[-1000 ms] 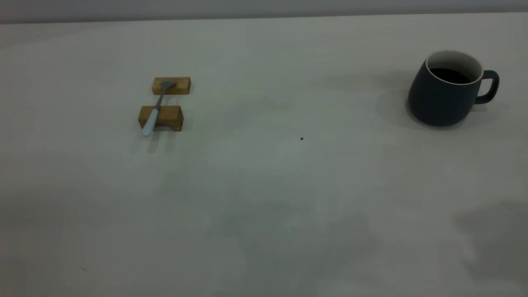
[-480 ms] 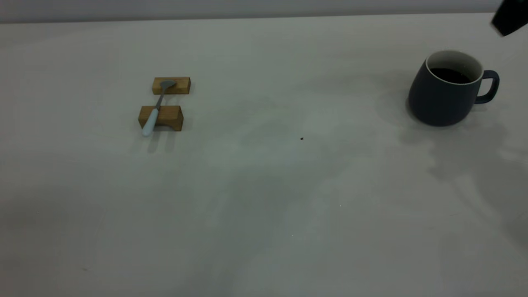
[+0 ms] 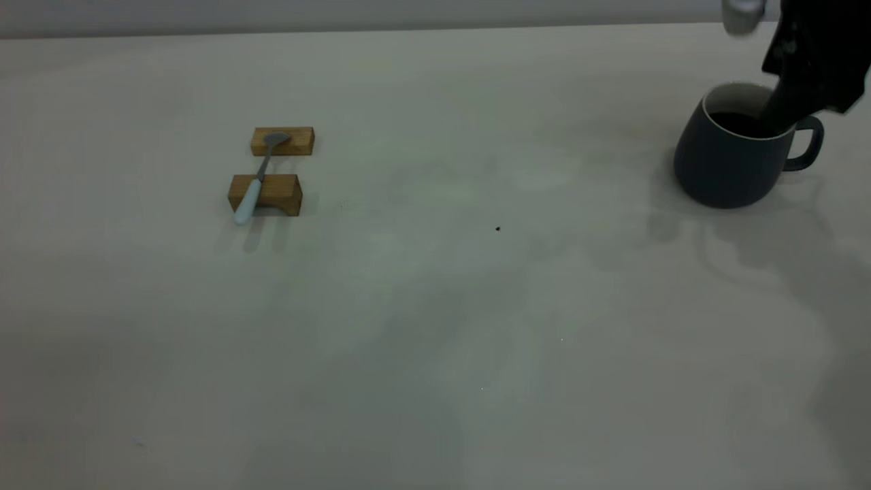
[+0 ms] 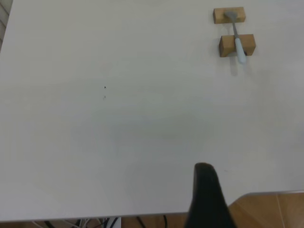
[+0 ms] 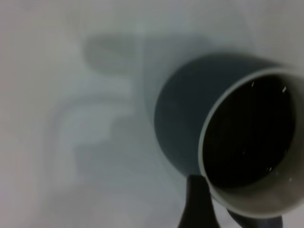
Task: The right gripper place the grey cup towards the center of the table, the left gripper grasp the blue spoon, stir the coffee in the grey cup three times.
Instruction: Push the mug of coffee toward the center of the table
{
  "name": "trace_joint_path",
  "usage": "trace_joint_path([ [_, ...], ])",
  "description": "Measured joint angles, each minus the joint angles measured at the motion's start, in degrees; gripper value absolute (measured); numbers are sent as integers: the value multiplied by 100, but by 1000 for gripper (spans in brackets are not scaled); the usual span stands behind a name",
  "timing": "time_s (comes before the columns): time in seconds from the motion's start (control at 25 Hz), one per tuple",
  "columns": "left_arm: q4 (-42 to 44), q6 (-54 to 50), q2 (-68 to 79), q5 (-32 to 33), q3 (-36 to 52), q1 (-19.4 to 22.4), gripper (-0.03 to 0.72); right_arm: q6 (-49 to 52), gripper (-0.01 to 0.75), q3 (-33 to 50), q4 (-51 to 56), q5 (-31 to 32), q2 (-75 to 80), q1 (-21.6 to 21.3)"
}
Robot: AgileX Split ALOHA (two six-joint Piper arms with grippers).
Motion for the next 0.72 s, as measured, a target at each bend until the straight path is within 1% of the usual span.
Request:
trace_joint_path([
  [0.12,0,0,0,0,0,0,575,-112,592,-11,0,-226,78,-144],
  [0.28,0,0,0,0,0,0,575,-170,592,-29,6,-476,78,-213],
  [0.52,0,0,0,0,0,0,575,-209,592,-29,7,-534,85,-534],
  [0.72,0,0,0,0,0,0,575,-318,592,-29,7,-603,135,-595],
])
